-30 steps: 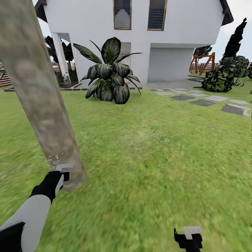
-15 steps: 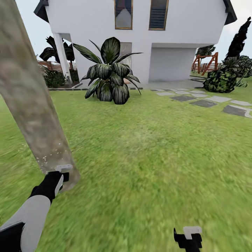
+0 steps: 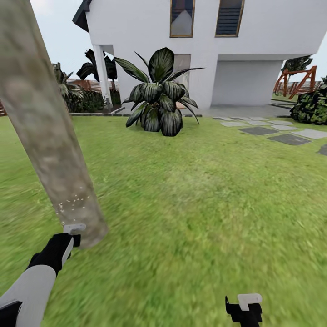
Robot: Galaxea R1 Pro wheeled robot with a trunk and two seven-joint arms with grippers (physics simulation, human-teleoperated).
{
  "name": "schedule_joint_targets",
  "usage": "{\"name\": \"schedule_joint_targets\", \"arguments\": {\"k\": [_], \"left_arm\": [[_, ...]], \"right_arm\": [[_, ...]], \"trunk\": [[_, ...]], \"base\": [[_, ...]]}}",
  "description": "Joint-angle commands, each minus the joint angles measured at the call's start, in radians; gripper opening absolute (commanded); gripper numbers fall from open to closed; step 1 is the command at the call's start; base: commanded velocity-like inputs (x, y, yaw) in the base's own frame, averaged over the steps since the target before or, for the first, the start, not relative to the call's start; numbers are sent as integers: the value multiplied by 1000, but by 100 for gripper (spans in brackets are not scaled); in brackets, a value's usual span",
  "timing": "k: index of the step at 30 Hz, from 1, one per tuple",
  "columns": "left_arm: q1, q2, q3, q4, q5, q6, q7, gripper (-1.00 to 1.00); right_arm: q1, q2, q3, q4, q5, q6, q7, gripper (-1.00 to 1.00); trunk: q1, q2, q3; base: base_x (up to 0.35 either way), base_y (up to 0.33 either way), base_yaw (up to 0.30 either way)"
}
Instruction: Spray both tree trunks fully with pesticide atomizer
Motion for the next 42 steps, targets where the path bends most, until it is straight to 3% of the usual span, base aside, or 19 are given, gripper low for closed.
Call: {"name": "schedule_joint_targets", "arguments": {"k": [1, 4, 9, 12, 15, 20, 31, 42], "left_arm": [[4, -1, 15, -2, -5, 2, -1, -100], [19, -1, 59, 0, -6, -38, -1, -100], [76, -1, 72, 0, -6, -92, 1, -100], [83, 0, 78, 0, -6, -118, 1, -100], [85, -8, 132, 0, -3, -137, 0, -100], [86, 0, 153, 5, -6, -199, 2, -100], [86, -3, 147, 2, -13, -192, -3, -100], [86, -3, 155, -1, -13, -186, 11, -100]], "right_arm": [[-1, 1, -8, 1, 11, -3, -3, 100], [-1, 0, -8, 1, 11, -3, -3, 100], [-1, 0, -8, 1, 11, -3, -3, 100], [-1, 0, -8, 1, 11, -3, -3, 100], [-1, 0, -8, 1, 11, -3, -3, 100], [-1, 1, -7, 1, 12, -3, -3, 100], [-1, 1, -8, 1, 11, -3, -3, 100], [-1, 1, -7, 1, 11, -3, -3, 100]], "trunk": [[0, 0, -1], [0, 0, -1], [0, 0, -1], [0, 0, -1], [0, 0, -1], [0, 0, -1], [0, 0, -1], [0, 0, -1]], "base": [[207, -219, 17], [207, -218, 5], [223, -207, 84], [232, -200, 257], [195, -216, 273], [128, -248, 275], [11, -270, 59], [92, -260, 257]]}}
